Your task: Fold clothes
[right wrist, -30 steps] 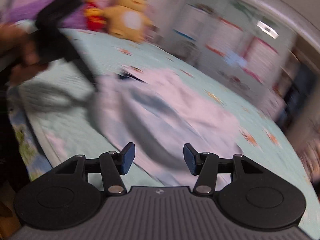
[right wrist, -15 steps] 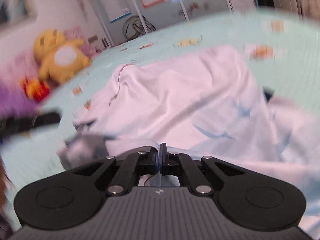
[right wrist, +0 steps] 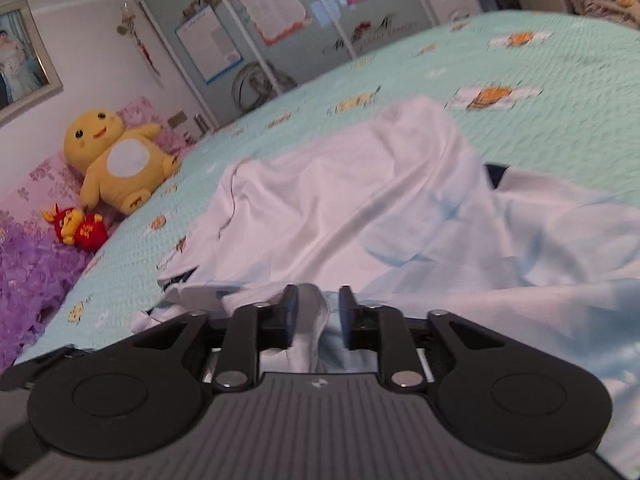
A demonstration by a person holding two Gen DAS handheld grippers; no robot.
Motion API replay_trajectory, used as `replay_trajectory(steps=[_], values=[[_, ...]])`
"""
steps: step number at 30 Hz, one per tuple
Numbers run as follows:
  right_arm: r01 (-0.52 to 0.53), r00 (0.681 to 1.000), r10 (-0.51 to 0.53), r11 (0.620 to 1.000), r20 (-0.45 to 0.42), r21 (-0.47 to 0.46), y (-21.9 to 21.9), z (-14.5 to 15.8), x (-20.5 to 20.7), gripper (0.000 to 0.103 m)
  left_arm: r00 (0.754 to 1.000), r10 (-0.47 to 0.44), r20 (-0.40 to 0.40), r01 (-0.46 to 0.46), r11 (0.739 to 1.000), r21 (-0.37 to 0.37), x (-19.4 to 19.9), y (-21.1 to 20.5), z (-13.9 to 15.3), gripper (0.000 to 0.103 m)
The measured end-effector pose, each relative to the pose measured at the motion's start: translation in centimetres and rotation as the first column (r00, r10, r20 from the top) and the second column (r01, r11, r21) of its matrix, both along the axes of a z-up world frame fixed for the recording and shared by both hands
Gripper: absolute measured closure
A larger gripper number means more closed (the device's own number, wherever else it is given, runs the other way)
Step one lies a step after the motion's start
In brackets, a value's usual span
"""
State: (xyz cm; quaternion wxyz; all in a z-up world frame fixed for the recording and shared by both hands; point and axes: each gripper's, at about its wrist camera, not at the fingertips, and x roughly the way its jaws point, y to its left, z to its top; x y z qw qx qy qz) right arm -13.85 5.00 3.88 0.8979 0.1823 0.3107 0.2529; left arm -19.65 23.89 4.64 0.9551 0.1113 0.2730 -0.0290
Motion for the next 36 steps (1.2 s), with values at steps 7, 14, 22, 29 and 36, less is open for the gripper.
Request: replay_trajectory(steps=[7, 14, 22, 29, 36], values=[[0.027, 1.000, -0.027, 0.999, -0.003, -0.034, -2.2, -0.7, -3.1, 0.076, 0.996, 0.045, -0.071, -0.041, 0.997, 0.061, 3.0, -0.1, -2.0, 0.064], [0.046, 0.999, -0.048, 0.996, -0.020, -0.072, -4.0, -1.7, -5.6, 0.076, 0.996, 0.037, -0.082, -0.027, 0.993, 0.113, 3.3, 0.0, -2.1, 0.087], [0.049, 0.999, -0.049, 0.994, -0.004, -0.100, -4.9, -1.3, -7.9, 0.076, 0.995, 0.095, 0.042, -0.096, 0.995, 0.008, -3.5, 2.6, 3.8, 0.100], [0.021, 1.000, -0.023, 0.990, -0.008, -0.140, -5.9, -1.4, -10.5, 0.075, 0.971, 0.238, 0.028, -0.233, 0.965, -0.122, -15.3, 8.0, 8.7, 0.100], [0.020, 1.000, -0.022, 0.981, -0.011, -0.194, -7.2, -1.6, -13.0, 0.067, 0.923, 0.376, -0.079, -0.380, 0.924, -0.047, -17.1, 10.1, 4.9, 0.100]])
